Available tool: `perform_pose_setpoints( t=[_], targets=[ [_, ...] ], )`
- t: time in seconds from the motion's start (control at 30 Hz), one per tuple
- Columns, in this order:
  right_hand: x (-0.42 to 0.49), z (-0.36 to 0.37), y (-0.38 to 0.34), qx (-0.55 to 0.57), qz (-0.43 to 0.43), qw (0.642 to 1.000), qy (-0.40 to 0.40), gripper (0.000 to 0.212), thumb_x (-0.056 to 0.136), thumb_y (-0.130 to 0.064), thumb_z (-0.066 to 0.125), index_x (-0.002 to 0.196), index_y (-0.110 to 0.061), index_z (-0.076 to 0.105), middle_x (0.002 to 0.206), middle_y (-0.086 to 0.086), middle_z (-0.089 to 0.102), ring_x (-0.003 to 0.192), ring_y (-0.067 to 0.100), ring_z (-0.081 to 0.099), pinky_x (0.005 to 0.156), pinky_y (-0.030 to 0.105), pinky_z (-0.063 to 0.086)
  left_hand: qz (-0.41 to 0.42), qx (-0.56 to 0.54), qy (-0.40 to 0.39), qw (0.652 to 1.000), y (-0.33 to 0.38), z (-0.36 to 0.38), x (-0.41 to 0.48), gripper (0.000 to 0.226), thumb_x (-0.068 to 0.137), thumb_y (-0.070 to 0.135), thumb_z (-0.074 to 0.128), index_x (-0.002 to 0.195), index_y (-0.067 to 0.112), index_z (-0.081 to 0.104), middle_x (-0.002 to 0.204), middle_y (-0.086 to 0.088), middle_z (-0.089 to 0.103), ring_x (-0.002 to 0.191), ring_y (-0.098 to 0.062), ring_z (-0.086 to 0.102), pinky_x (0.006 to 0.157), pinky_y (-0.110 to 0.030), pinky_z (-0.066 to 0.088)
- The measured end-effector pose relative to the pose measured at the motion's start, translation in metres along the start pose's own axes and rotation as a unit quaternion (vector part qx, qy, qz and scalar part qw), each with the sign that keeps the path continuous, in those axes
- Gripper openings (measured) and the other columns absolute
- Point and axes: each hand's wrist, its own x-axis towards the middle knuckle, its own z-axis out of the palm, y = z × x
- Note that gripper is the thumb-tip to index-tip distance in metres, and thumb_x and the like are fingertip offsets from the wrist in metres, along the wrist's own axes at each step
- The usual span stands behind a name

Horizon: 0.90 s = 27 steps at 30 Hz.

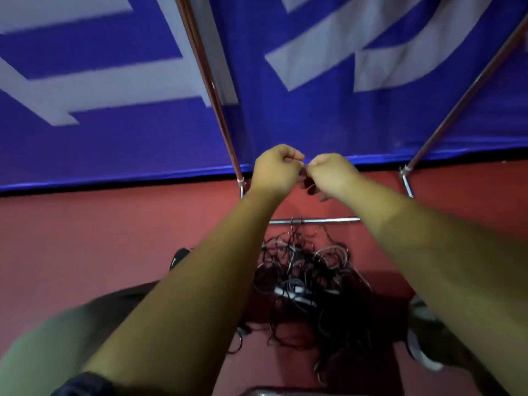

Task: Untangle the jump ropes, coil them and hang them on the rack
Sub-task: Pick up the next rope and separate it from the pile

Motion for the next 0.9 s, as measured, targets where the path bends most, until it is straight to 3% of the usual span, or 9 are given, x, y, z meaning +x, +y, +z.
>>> perform_pose_setpoints(
  t=[0.1, 0.2, 0.23, 0.37, 0.47, 0.67, 0.8, 0.9],
  targets=[
    [0.017, 0.033, 0.054, -0.014, 0.046, 0.998, -0.026, 0.013, 0.097, -0.019, 0.06, 0.088, -0.018, 0.067, 0.079, 0.008, 0.078, 0.071, 0.028, 0.078, 0.067, 0.048, 0.065, -0.067, 0.002, 0.011, 0.998, -0.064, 0.026, 0.002, 0.016, 0.088, 0.008, 0.065, 0.082, 0.022, 0.069, 0.078, -0.002, 0.074, 0.073, -0.029, 0.073, 0.07, -0.041, 0.062],
    [0.025, 0.06, 0.106, -0.01, 0.109, 0.992, -0.069, 0.012, 0.102, -0.018, 0.054, 0.096, -0.018, 0.065, 0.085, 0.008, 0.079, 0.071, 0.024, 0.075, 0.059, 0.035, 0.059, -0.12, 0.038, -0.013, 0.992, -0.13, 0.051, 0.004, 0.006, 0.081, 0.019, 0.065, 0.083, 0.019, 0.07, 0.085, -0.008, 0.077, 0.08, -0.034, 0.076, 0.076, -0.052, 0.064],
    [0.027, 0.067, 0.123, 0.0, 0.135, 0.988, -0.079, 0.012, 0.104, -0.018, 0.053, 0.102, -0.016, 0.065, 0.086, 0.009, 0.079, 0.068, 0.022, 0.071, 0.059, 0.032, 0.056, -0.134, 0.062, -0.027, 0.989, -0.152, 0.058, 0.005, 0.014, 0.078, 0.021, 0.062, 0.086, 0.017, 0.072, 0.088, -0.01, 0.078, 0.083, -0.034, 0.076, 0.077, -0.054, 0.064],
    [0.025, 0.09, 0.185, 0.041, 0.232, 0.968, -0.089, 0.017, 0.107, -0.019, 0.052, 0.12, -0.013, 0.061, 0.081, 0.005, 0.076, 0.06, 0.017, 0.062, 0.055, 0.028, 0.052, -0.17, 0.162, -0.073, 0.969, -0.203, 0.078, -0.008, 0.019, 0.085, 0.009, 0.065, 0.096, 0.013, 0.08, 0.096, -0.013, 0.08, 0.092, -0.033, 0.076, 0.085, -0.044, 0.062],
    [0.023, 0.104, 0.223, 0.022, 0.27, 0.956, -0.11, 0.02, 0.107, -0.02, 0.05, 0.123, -0.013, 0.061, 0.083, 0.005, 0.077, 0.062, 0.016, 0.065, 0.055, 0.028, 0.052, -0.152, 0.236, -0.131, 0.951, -0.228, 0.092, -0.015, 0.02, 0.091, 0.013, 0.064, 0.101, 0.009, 0.081, 0.101, -0.016, 0.079, 0.099, -0.034, 0.074, 0.087, -0.037, 0.059],
    [0.025, 0.13, 0.249, -0.037, 0.254, 0.957, -0.135, 0.02, 0.106, -0.018, 0.05, 0.107, -0.008, 0.067, 0.078, 0.004, 0.077, 0.066, 0.018, 0.07, 0.056, 0.03, 0.056, -0.163, 0.238, -0.104, 0.952, -0.264, 0.112, -0.028, 0.02, 0.096, 0.019, 0.06, 0.107, 0.011, 0.075, 0.111, -0.015, 0.075, 0.107, -0.036, 0.069, 0.086, -0.034, 0.05],
    [0.03, 0.14, 0.251, -0.044, 0.229, 0.962, -0.141, 0.017, 0.105, -0.016, 0.051, 0.099, -0.012, 0.066, 0.07, 0.001, 0.077, 0.067, 0.019, 0.073, 0.059, 0.031, 0.058, -0.191, 0.193, -0.09, 0.958, -0.279, 0.115, -0.036, 0.041, 0.09, 0.015, 0.062, 0.129, 0.023, 0.07, 0.133, -0.014, 0.061, 0.118, -0.034, 0.062, 0.101, -0.03, 0.046],
    [0.032, 0.144, 0.248, -0.039, 0.216, 0.965, -0.142, 0.016, 0.105, -0.016, 0.051, 0.099, -0.013, 0.066, 0.076, 0.004, 0.078, 0.071, 0.019, 0.074, 0.062, 0.033, 0.06, -0.183, 0.176, -0.105, 0.962, -0.281, 0.117, -0.034, 0.044, 0.092, 0.011, 0.058, 0.134, 0.019, 0.069, 0.13, -0.009, 0.071, 0.122, -0.03, 0.064, 0.102, -0.032, 0.05]
  ],
)
